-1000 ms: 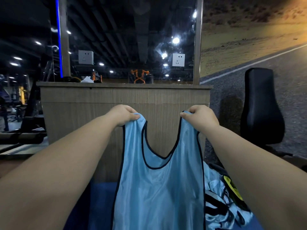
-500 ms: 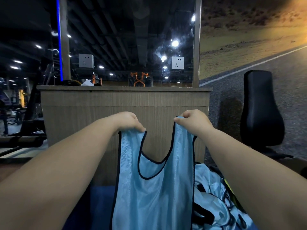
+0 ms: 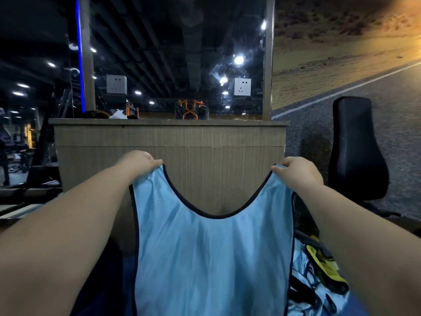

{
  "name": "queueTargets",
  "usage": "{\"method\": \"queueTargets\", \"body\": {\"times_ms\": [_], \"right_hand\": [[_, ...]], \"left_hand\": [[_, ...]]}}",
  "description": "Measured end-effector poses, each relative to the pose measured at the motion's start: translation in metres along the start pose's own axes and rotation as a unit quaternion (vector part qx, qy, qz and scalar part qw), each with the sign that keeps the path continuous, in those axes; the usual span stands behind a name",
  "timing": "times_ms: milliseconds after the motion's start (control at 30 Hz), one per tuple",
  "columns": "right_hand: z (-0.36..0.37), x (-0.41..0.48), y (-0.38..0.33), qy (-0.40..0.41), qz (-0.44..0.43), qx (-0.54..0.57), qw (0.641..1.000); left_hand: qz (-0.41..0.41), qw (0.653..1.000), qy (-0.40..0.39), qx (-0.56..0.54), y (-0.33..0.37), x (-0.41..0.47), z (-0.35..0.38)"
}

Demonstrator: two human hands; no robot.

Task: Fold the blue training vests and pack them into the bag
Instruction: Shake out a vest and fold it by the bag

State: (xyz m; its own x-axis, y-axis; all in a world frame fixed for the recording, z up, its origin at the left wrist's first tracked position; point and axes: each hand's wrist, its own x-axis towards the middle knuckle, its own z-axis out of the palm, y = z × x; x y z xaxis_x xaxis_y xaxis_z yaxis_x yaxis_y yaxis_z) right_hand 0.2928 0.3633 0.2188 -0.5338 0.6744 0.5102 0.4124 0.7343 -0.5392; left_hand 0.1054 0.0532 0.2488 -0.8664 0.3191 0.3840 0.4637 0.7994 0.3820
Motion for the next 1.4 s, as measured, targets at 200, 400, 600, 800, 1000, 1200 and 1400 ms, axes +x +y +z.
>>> {"method": "queueTargets", "body": {"times_ms": [200, 400, 600, 800, 1000, 1200, 1400], "right_hand": [[0.003, 0.003, 0.01, 0.019, 0.045, -0.022, 0.999], [0.012, -0.001, -0.017, -0.036, 0.03, 0.032, 0.998], [0.031, -0.017, -0.073, -0.148, -0.015, 0.135, 0.98], [0.046, -0.029, -0.089, -0.156, 0.037, 0.276, 0.948], [0.05, -0.031, -0.083, -0.158, 0.102, 0.344, 0.92], [0.049, -0.032, -0.081, -0.161, 0.106, 0.396, 0.898], [0.037, -0.047, -0.091, -0.185, 0.13, 0.51, 0.83]], "left_hand": [[-0.07, 0.994, 0.013, -0.085, -0.014, 0.004, 0.003], [-0.133, 0.9, -0.053, -0.412, 0.018, -0.003, 0.018], [-0.117, 0.843, -0.144, -0.505, 0.081, -0.018, 0.044], [-0.026, 0.854, -0.189, -0.484, 0.108, -0.028, 0.065], [0.024, 0.843, -0.206, -0.497, 0.11, -0.034, 0.068], [0.053, 0.837, -0.2, -0.507, 0.109, -0.033, 0.07], [0.162, 0.81, -0.267, -0.496, 0.098, -0.029, 0.07]]}}
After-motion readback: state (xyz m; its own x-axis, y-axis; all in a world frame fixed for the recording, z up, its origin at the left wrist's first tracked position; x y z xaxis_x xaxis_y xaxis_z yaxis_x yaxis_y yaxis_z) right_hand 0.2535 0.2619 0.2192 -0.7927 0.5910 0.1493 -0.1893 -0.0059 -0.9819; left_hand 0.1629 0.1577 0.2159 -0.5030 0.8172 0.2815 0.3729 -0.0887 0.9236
